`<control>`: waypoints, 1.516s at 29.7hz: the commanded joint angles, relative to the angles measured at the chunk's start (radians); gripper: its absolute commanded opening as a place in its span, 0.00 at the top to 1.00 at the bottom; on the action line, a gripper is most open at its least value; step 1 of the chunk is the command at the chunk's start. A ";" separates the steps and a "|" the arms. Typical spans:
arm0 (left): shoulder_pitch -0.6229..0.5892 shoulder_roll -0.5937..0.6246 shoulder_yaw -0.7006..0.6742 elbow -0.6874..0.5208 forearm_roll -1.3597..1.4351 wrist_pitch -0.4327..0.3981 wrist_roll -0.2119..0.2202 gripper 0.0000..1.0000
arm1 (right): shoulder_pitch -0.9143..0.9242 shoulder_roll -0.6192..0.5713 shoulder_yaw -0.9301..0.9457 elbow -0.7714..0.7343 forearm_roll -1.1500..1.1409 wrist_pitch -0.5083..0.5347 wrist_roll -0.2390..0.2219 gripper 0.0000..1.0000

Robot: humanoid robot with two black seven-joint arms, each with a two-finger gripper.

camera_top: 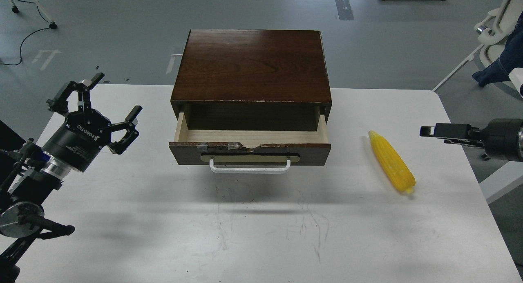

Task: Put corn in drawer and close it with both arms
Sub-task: 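Lower the right gripper and grasp the yellow corn cob, then lift the corn with the right gripper and carry it over the open drawer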

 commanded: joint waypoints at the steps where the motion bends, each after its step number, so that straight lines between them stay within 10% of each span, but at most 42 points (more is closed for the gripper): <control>1: 0.000 0.000 0.000 0.000 0.001 0.000 0.001 0.01 | 0.021 0.069 -0.065 -0.044 -0.039 0.000 0.000 0.00; 23: 0.002 0.000 -0.002 0.000 0.000 0.000 0.000 0.01 | 0.132 0.379 -0.393 -0.248 -0.039 -0.089 0.000 0.04; 29: 0.002 0.000 -0.002 0.000 0.000 0.000 0.000 0.01 | 0.133 0.395 -0.425 -0.258 -0.038 -0.095 0.000 0.27; 36: 0.002 0.000 -0.002 0.000 0.000 0.000 0.000 0.01 | 0.147 0.379 -0.444 -0.244 -0.035 -0.095 0.000 0.84; 45: 0.000 0.006 -0.002 -0.003 0.003 0.000 0.001 0.01 | 0.342 0.274 -0.433 -0.109 0.023 -0.101 0.000 0.90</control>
